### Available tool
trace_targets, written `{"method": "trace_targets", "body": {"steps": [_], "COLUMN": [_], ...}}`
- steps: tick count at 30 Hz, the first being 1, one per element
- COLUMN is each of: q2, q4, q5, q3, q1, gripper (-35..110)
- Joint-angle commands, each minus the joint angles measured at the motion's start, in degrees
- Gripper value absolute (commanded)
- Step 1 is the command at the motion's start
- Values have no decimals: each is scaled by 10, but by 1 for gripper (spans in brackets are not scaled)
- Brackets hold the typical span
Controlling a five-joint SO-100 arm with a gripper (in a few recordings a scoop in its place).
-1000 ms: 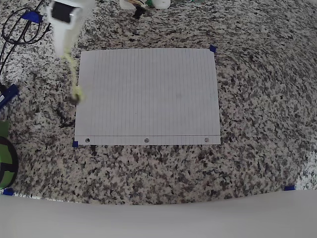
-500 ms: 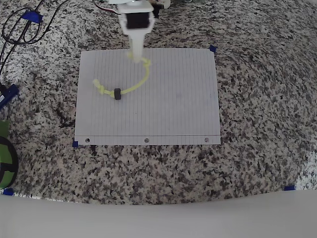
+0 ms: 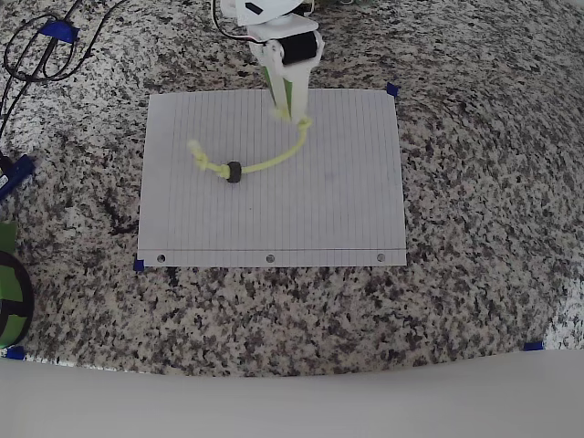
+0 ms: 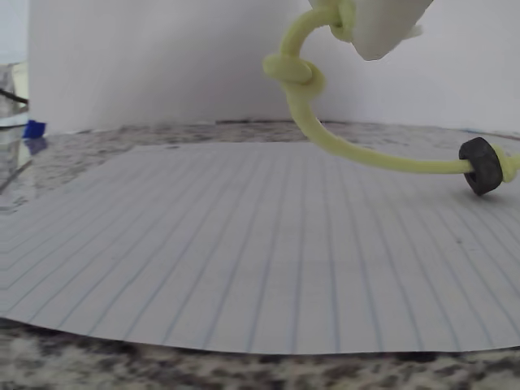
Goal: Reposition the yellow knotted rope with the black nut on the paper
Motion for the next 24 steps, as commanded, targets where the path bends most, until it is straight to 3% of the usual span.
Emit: {"method": "trace_targets", "body": {"steps": [1, 4, 9, 24], "q2": [11, 9, 23, -26], "q4": [-17, -17, -16, -92], "q5": [17, 17, 17, 3], "q3": [4, 8, 16, 7], "q1": [-31, -45, -43, 98], "gripper": [3, 31, 60, 52]}}
